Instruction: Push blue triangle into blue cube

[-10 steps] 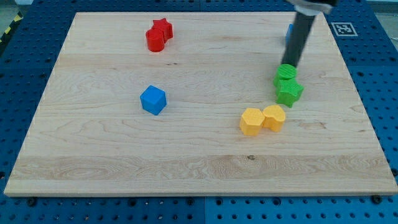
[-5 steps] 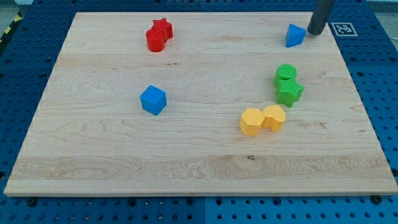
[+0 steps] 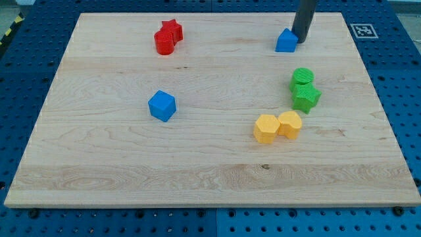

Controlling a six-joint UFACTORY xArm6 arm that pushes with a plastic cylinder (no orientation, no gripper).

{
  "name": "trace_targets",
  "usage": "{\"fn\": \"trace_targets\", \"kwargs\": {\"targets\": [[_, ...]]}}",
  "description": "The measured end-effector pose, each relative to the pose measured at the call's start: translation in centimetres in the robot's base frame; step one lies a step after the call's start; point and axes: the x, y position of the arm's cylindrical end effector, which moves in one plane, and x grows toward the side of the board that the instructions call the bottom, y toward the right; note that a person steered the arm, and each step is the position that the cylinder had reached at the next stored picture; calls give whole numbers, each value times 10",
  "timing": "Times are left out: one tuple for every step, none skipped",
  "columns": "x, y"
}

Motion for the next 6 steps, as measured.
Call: {"fn": "trace_targets", "kwargs": {"targets": [[0,-9],[0,-17],[0,-21],[6,-26],[22,-42],[32,-64]]}}
